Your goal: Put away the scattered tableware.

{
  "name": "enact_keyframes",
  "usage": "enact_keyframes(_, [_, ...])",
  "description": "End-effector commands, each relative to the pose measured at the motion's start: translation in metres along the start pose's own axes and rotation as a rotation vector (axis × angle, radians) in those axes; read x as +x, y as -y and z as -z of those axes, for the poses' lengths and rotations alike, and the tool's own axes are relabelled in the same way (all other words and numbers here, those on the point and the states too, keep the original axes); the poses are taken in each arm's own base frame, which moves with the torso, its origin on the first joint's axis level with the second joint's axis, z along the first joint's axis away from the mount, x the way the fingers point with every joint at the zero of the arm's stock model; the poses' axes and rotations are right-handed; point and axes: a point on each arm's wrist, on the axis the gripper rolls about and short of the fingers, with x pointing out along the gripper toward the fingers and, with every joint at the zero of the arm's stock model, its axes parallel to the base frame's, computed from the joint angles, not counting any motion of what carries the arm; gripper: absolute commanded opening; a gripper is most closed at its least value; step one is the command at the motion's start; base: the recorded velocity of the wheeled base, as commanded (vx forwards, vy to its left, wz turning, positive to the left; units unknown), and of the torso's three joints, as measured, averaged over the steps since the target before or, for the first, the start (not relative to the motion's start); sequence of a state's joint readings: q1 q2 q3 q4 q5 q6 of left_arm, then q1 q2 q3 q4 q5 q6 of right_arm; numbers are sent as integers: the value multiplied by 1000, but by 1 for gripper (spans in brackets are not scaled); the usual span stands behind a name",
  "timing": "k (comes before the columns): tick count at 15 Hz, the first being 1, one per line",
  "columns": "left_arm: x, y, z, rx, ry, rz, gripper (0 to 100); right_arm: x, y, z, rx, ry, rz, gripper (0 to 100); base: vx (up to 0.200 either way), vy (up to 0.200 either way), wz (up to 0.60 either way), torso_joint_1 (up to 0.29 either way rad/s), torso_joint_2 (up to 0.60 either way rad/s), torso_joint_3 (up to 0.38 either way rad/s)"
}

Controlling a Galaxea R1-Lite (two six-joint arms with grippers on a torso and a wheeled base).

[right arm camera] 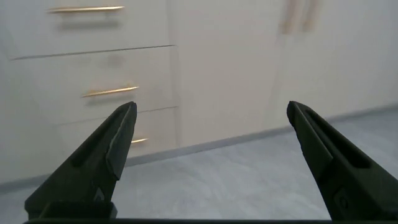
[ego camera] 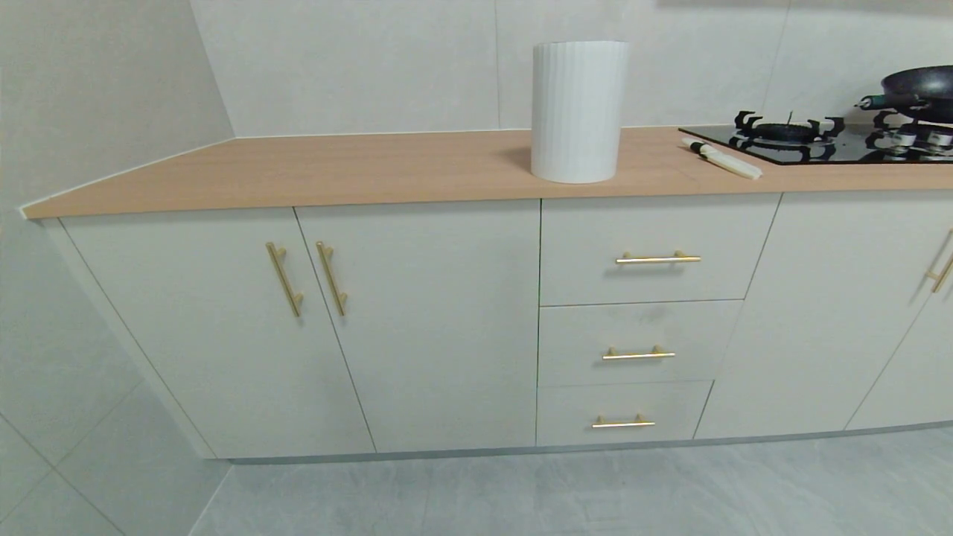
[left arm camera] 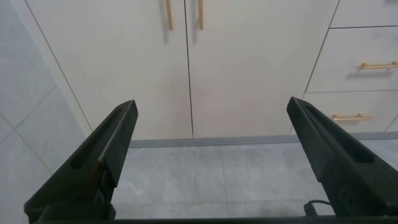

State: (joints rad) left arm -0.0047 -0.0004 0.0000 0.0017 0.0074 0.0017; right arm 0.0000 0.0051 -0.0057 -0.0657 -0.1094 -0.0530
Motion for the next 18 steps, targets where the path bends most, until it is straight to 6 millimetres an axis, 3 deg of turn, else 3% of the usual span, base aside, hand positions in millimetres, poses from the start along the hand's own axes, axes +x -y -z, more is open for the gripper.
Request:
enact_keyframes(1, [0, 0, 0, 0, 0, 0, 100, 0, -2, 4, -11, -29, -90, 100, 0, 0, 0, 0, 0, 0])
enact_keyframes(11, [0, 0, 0, 3, 0, 0, 100, 0, -3, 6, -22, -40, -104, 100, 0, 0, 0, 0, 0, 0])
enact_keyframes(18, [0, 0, 0, 0, 0, 0, 100, 0, -3, 6, -23, -40, -104, 100, 200, 0, 0, 4, 2, 0])
